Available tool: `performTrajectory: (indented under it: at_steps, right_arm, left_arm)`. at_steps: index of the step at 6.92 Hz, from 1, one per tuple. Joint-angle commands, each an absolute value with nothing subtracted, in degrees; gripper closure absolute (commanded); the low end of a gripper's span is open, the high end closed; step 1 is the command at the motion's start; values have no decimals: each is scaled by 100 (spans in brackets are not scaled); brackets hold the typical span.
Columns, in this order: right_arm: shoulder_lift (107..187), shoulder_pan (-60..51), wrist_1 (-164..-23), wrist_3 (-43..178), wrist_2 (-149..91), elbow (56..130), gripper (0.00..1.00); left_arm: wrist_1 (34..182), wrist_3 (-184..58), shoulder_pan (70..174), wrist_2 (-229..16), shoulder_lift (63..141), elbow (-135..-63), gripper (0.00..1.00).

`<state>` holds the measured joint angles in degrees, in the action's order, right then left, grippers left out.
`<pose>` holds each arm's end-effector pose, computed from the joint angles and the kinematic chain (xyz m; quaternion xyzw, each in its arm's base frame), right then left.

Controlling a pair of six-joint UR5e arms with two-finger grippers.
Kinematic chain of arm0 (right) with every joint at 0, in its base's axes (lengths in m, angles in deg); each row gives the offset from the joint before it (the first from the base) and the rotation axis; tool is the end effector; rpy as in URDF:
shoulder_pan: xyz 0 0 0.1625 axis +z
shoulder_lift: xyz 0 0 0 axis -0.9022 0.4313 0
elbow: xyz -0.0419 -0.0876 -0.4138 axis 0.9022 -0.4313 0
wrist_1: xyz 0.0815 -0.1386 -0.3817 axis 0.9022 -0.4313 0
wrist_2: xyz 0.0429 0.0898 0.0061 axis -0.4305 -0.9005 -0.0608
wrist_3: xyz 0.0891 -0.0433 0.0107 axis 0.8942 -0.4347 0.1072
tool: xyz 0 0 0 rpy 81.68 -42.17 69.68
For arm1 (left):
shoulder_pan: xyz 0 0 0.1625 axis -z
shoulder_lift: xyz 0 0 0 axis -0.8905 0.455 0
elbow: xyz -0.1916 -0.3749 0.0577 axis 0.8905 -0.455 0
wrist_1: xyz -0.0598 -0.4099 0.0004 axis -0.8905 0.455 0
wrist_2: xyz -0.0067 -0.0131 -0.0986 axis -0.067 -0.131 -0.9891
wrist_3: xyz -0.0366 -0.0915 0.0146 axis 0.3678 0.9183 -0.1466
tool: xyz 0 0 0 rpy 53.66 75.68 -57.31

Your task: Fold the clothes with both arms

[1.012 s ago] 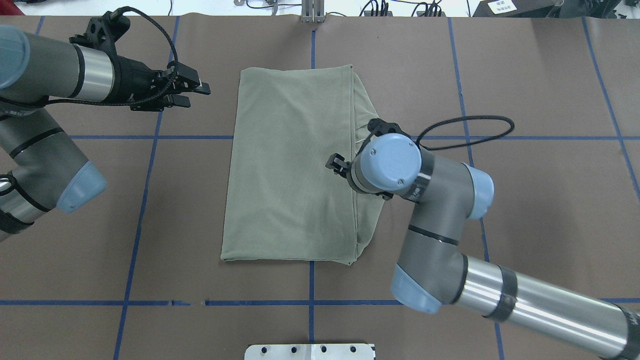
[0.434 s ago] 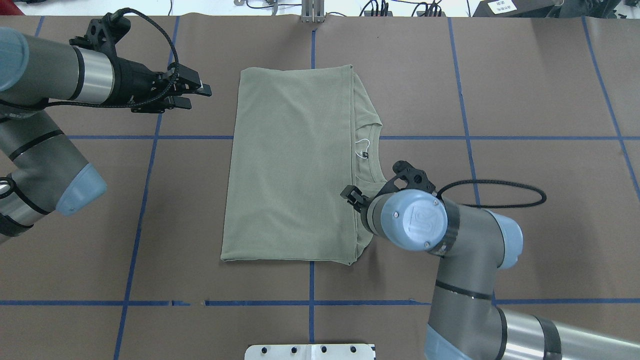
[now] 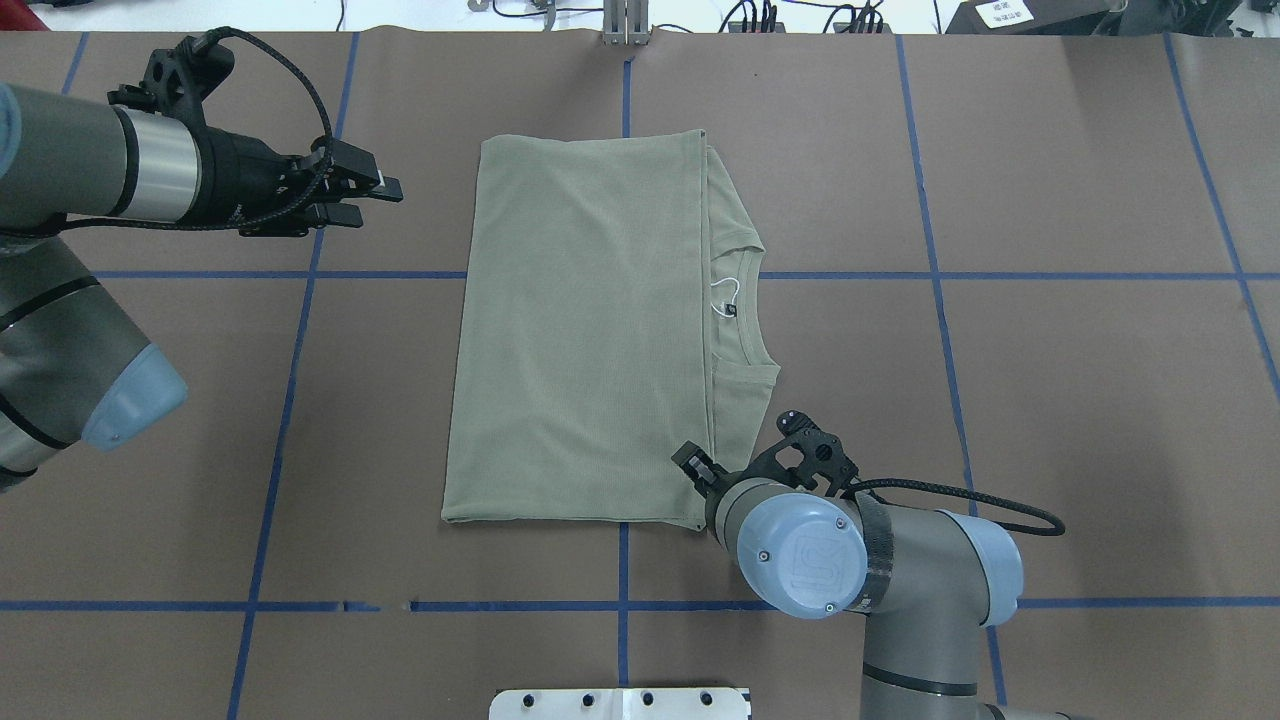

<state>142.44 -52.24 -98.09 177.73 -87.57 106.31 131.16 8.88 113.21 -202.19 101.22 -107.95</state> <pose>-0.5674 -0.2744 0.2831 -0.0216 -0.4206 0.4036 0.8122 0.3079 -0.5072 0.2921 0.1159 0.6326 -0.1601 0.7488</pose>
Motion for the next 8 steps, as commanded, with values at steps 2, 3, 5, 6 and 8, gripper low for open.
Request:
performTrajectory:
  at_steps: [2,3,5,6,8]
  right_arm:
    - [14227,-5258,-9778,17777,-8764,10508,20]
    - [14193,-5250,-9778,17786,-8764,10508,49]
    - [14192,-5249,-9769,17725,-8816,10526,100]
    - [14192,-5249,-9769,17716,-8817,10517,100]
    - [14183,-5232,-9778,17742,-8808,10578,100]
  left_arm:
    - [13116,887,11321,-20206,10047,-10848,34]
    - [13116,887,11321,-20206,9995,-10891,34]
    - [13116,887,11321,-20206,9942,-10935,34]
    - [13116,887,11330,-20206,9942,-10935,34]
    - [13108,896,11303,-20206,9942,-10970,34]
